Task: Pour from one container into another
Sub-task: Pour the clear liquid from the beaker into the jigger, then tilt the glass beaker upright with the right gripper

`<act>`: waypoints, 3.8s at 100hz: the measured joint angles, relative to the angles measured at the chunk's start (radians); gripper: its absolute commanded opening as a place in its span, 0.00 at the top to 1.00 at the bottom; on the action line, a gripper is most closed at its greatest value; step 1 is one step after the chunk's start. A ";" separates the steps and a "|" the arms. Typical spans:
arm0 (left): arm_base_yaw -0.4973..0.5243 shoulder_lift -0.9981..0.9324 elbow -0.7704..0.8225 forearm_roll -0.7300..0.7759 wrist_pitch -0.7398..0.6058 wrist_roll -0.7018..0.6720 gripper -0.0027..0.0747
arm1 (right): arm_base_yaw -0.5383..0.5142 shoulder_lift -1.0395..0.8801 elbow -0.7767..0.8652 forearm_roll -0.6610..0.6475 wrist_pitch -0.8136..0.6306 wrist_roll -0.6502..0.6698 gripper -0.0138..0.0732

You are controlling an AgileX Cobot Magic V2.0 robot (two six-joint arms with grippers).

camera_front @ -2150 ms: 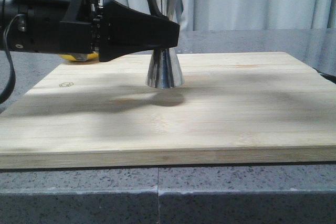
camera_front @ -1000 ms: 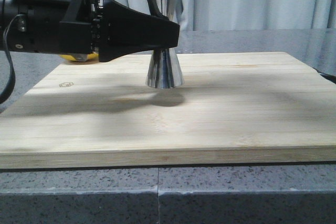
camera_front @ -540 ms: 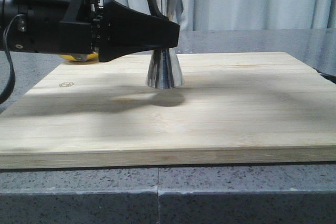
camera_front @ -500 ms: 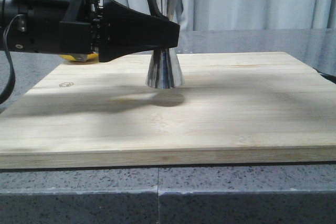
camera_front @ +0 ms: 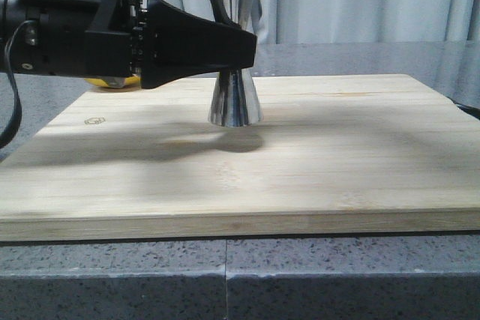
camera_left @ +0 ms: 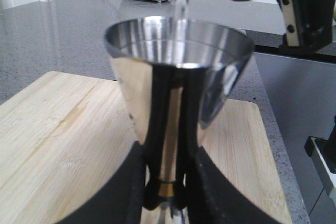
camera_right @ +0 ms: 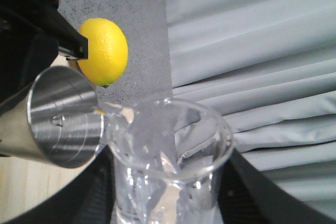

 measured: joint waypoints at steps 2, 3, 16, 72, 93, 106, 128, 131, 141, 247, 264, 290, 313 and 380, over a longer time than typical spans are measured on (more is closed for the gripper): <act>0.000 0.000 0.000 0.000 0.000 0.000 0.99 | 0.000 0.000 0.000 0.000 0.000 0.000 0.62; 0.000 0.000 0.000 0.000 0.000 0.000 0.99 | 0.000 0.000 0.000 -0.002 0.000 0.000 0.62; 0.000 0.000 0.000 0.000 0.000 0.000 0.99 | 0.000 0.000 0.000 -0.009 0.000 0.000 0.62; 0.000 0.000 0.000 0.000 0.000 -0.002 0.99 | 0.000 0.000 0.000 -0.071 0.000 0.000 0.62; 0.000 0.000 0.000 0.000 0.000 -0.002 0.99 | 0.000 0.000 0.000 -0.113 0.000 0.000 0.62; 0.000 0.000 0.000 0.000 0.000 -0.002 0.99 | 0.000 0.000 0.000 -0.139 0.000 0.000 0.62; 0.000 0.000 0.000 0.002 0.000 -0.002 0.99 | 0.000 0.000 0.000 -0.172 0.000 0.000 0.62; 0.000 0.000 0.000 0.002 0.000 -0.002 0.99 | 0.000 0.000 0.000 -0.179 0.000 0.000 0.62; 0.000 0.000 0.000 0.002 0.000 -0.002 0.99 | 0.000 0.000 0.000 -0.203 0.000 0.000 0.62; 0.000 0.000 0.000 0.004 0.000 -0.002 0.99 | 0.000 -0.002 0.000 -0.369 -0.009 0.000 0.62; 0.000 0.000 0.000 0.004 0.000 -0.002 0.99 | 0.000 -0.002 0.000 -0.377 -0.009 0.000 0.62; 0.000 0.000 0.000 0.004 0.000 -0.002 0.99 | 0.000 -0.002 0.000 -0.403 -0.009 0.000 0.62; 0.000 0.000 0.000 0.004 0.000 -0.002 0.99 | 0.000 -0.002 0.000 -0.410 -0.009 0.000 0.62; 0.000 0.000 0.000 0.007 0.000 -0.002 0.99 | 0.000 -0.004 0.000 -0.228 -0.009 0.000 0.62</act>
